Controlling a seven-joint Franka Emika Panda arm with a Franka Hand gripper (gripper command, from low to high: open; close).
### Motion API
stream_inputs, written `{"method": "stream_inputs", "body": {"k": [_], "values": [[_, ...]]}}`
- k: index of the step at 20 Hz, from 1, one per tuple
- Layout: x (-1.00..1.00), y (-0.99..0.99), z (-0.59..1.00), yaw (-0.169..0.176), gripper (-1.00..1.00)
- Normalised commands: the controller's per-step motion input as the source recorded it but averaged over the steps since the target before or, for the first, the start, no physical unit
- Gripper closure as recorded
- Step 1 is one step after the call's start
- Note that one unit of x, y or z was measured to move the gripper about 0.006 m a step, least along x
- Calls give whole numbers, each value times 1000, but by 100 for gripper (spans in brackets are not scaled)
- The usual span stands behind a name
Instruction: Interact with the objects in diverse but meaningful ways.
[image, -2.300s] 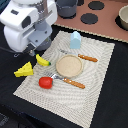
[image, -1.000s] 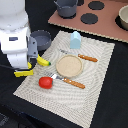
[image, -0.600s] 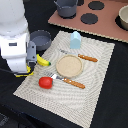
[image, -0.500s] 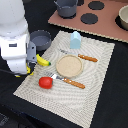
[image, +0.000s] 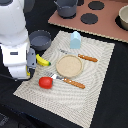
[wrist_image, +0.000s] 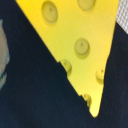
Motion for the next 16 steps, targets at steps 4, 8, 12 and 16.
{"method": "stream_inputs", "body": {"k": [4,8,12,16], "values": [[-213,0,-279,32,-100],[-144,0,-221,32,100],[-134,0,-222,20,100],[-69,0,-189,24,100]]}}
